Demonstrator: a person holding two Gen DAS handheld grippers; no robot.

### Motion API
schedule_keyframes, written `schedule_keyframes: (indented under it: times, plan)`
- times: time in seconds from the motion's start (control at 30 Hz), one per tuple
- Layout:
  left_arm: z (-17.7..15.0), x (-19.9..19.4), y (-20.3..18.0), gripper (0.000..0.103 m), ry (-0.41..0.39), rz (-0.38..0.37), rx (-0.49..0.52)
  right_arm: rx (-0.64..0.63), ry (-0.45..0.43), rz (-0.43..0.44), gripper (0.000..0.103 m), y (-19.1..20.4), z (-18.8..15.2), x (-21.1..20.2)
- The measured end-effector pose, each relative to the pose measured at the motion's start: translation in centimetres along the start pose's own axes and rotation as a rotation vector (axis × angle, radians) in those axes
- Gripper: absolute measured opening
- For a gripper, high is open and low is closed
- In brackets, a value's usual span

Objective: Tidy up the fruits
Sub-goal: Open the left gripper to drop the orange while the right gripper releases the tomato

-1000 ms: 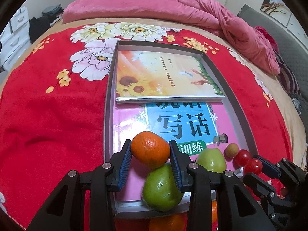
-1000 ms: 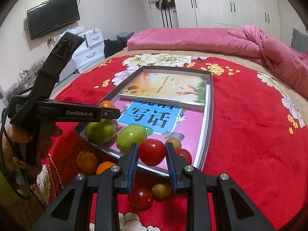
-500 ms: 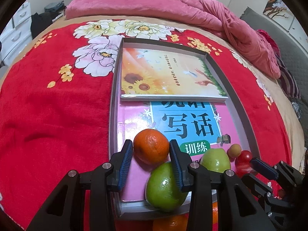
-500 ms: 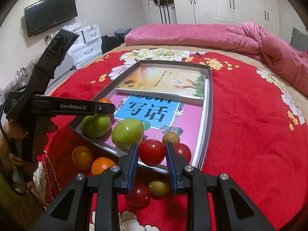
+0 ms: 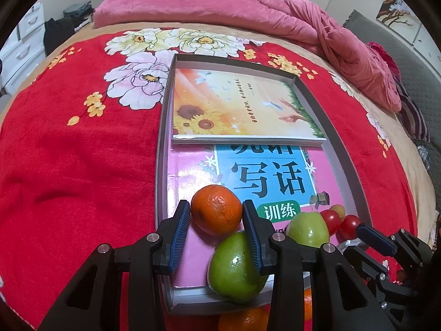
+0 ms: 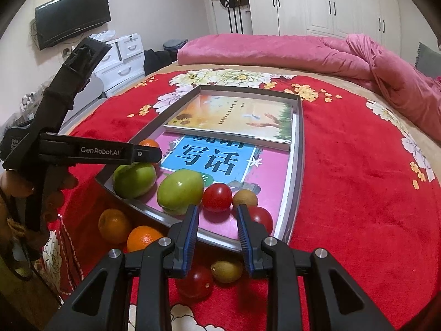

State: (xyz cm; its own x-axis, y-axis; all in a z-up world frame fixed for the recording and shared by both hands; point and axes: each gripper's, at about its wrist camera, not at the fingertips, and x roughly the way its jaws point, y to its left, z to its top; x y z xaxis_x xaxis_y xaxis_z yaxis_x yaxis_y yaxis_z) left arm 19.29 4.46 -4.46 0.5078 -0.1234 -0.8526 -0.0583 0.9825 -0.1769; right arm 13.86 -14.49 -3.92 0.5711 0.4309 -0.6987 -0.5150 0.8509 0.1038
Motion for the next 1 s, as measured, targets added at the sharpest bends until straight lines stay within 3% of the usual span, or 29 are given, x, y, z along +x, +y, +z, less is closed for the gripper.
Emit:
schedule_keyframes:
  times: [0.17, 0.3, 0.43, 0.57, 0.8, 1.0]
  plan:
    - [-0.05, -0.01, -0.07, 0.041, 0.007, -0.007, -0.005, -0.003, -0.01, -0.004, 0.029, 0.09, 0.1, -0.28]
    - [-0.04, -0.03, -0.14, 0.042, 0.008, -0.007, -0.004, -0.002, -0.009, -0.015, 0.039, 0.14, 0.13, -0.31]
    - [-0.12, -0.04, -0.21, 0.043, 0.011, -0.012, -0.009, -0.007, -0.019, -0.023, 0.04, 0.17, 0.19, -0.54]
    - [-0.1, -0.01, -0.19, 0.043, 0.01, -0.011, -0.008, -0.007, -0.028, -0.029, 0.048, 0.18, 0.29, -0.74]
    - [-0.33, -0.43, -0.27, 0.044, 0.002, -0.02, -0.011, -0.021, -0.036, -0.04, 0.053, 0.43, 0.39, -0.77]
    - [-0.69, -0.94, -0.48, 0.051, -0.002, -0.028, -0.007, -0.031, -0.044, -0.052, 0.06, 0.62, 0.44, -0.89]
